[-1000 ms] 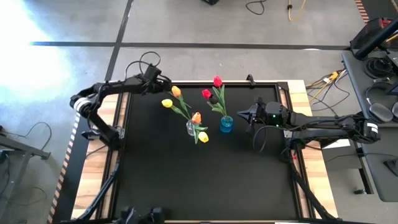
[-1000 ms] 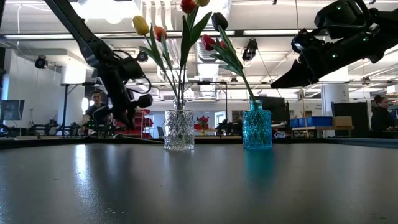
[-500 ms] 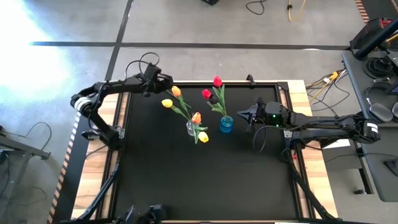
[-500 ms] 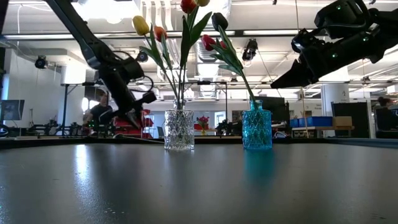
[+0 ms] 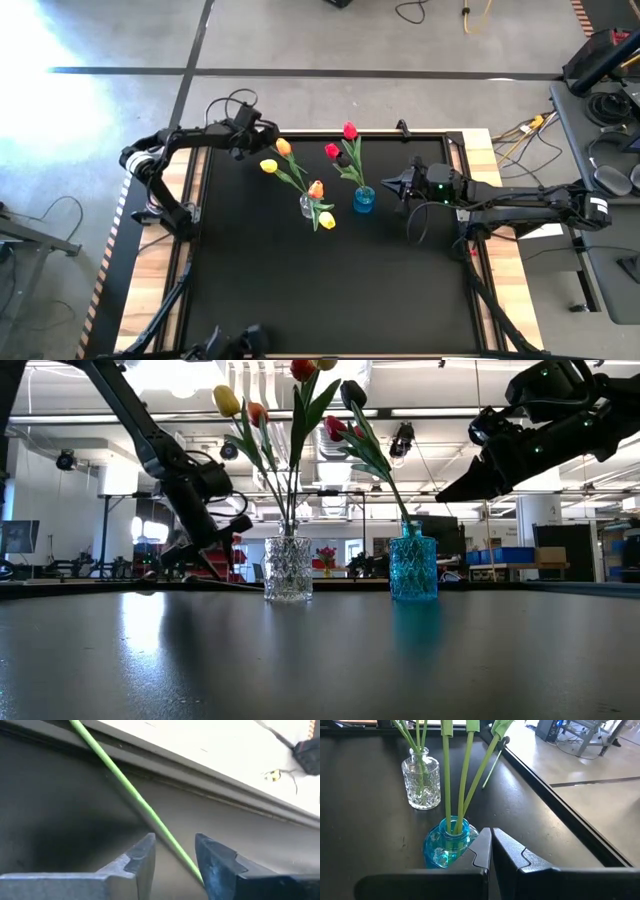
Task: Sort flowers into vase by color
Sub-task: Put the black flower into the blue vase
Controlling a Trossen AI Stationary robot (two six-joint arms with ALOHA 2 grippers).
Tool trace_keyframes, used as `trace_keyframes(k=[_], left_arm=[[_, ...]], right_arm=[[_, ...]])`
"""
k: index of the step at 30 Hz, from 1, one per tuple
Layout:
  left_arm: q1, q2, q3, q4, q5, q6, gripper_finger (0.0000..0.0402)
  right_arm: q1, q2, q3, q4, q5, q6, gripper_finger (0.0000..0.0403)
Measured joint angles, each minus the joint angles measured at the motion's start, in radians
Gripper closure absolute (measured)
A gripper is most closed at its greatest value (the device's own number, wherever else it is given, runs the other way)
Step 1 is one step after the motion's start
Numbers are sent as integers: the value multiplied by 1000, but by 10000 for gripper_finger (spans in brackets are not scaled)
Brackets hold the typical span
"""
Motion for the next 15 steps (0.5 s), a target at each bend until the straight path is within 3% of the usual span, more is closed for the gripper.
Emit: trace_keyframes(k=[15], left_arm=[[33, 86, 0, 99, 18, -82, 230]], right_arm=[[0, 0, 0, 0, 0, 2, 394]])
